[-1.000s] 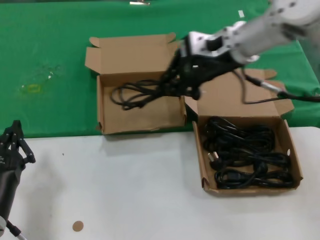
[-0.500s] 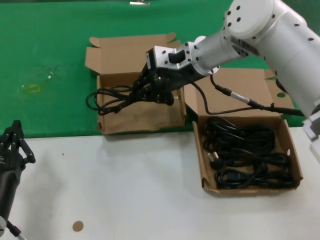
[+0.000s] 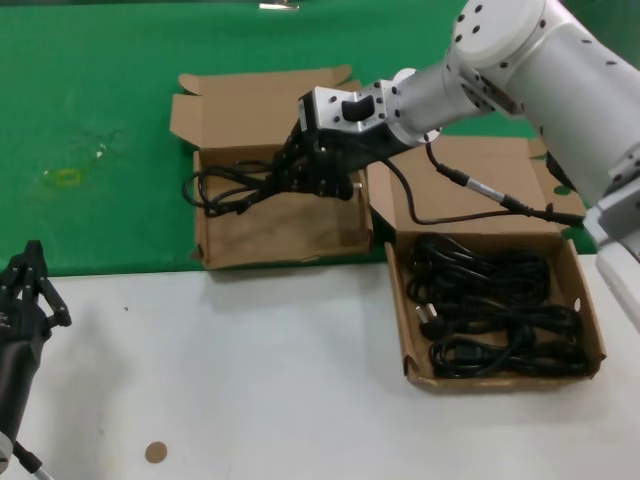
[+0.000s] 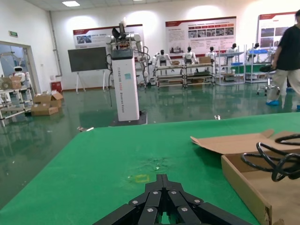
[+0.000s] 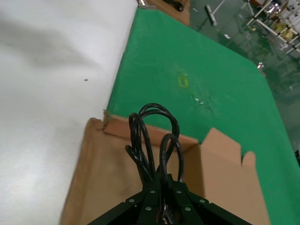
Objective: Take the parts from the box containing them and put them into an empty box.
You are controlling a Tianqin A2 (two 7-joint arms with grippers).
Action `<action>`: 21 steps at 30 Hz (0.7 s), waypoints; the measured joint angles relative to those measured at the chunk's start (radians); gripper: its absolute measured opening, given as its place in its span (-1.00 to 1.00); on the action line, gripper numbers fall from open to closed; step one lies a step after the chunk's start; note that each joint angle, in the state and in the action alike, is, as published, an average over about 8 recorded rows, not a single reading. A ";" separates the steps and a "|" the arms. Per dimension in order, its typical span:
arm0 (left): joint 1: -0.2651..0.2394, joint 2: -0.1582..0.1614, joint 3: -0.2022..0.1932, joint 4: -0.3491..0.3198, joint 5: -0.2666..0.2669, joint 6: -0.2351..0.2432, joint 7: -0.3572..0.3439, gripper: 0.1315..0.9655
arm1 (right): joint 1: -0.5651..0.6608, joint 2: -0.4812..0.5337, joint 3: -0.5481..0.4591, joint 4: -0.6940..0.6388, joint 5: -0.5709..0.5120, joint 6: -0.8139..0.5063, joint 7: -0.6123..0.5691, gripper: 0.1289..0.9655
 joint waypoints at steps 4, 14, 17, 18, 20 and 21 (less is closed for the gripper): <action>0.000 0.000 0.000 0.000 0.000 0.000 0.000 -0.97 | 0.021 -0.017 0.014 -0.063 0.011 0.019 -0.047 -0.91; 0.000 0.000 0.000 0.000 0.000 0.000 0.000 -0.97 | 0.043 -0.028 0.028 -0.131 0.016 0.034 -0.093 -0.77; 0.000 0.000 0.000 0.000 0.000 0.000 0.000 -0.97 | 0.040 -0.022 0.026 -0.115 0.011 0.032 -0.082 -0.73; 0.000 0.000 0.000 0.000 0.000 0.000 0.000 -0.97 | 0.038 -0.019 0.025 -0.108 0.010 0.031 -0.077 -0.69; 0.000 0.000 0.000 0.000 0.000 0.000 0.000 -0.97 | 0.034 -0.013 0.022 -0.092 0.006 0.030 -0.065 -0.62; 0.000 0.000 0.000 0.000 0.000 0.000 0.000 -0.97 | 0.032 -0.011 0.021 -0.085 0.005 0.029 -0.059 -0.58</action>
